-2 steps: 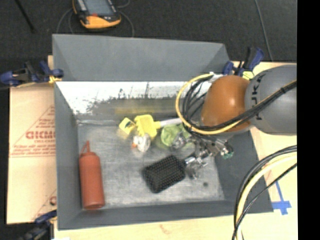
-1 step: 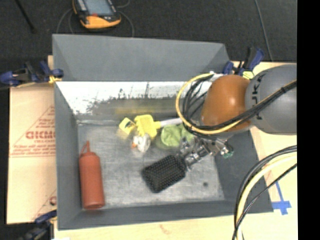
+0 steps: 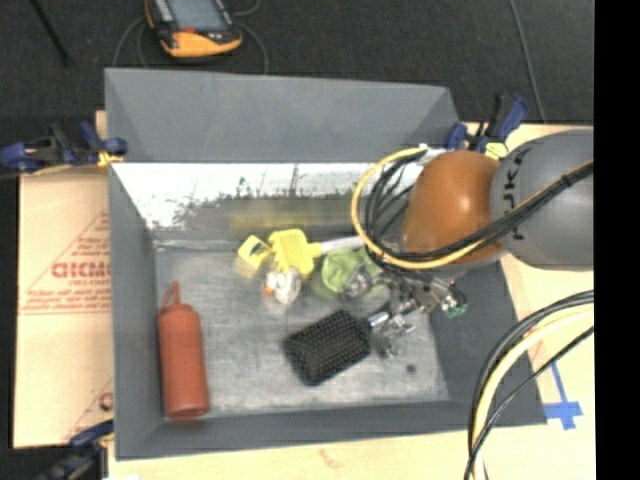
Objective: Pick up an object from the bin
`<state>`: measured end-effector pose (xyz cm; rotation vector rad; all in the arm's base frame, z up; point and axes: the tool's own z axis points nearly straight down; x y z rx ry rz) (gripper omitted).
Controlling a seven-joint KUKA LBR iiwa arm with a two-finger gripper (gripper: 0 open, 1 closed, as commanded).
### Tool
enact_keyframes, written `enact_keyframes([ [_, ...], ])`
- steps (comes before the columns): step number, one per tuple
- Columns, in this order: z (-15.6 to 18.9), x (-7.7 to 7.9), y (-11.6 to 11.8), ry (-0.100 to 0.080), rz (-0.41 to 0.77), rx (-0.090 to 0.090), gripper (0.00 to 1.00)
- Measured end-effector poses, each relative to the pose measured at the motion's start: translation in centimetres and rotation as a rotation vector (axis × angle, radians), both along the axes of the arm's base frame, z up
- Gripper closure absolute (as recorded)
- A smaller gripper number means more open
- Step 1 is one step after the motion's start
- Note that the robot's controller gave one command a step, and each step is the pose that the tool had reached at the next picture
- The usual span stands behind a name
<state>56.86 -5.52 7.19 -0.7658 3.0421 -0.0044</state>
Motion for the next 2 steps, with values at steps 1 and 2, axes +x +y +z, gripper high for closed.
enact_keyframes([
  [1,0.12,0.10,-0.01,-0.003,0.000,0.000,1.00],
  [2,0.00,0.00,0.00,0.000,0.001,0.000,0.00],
])
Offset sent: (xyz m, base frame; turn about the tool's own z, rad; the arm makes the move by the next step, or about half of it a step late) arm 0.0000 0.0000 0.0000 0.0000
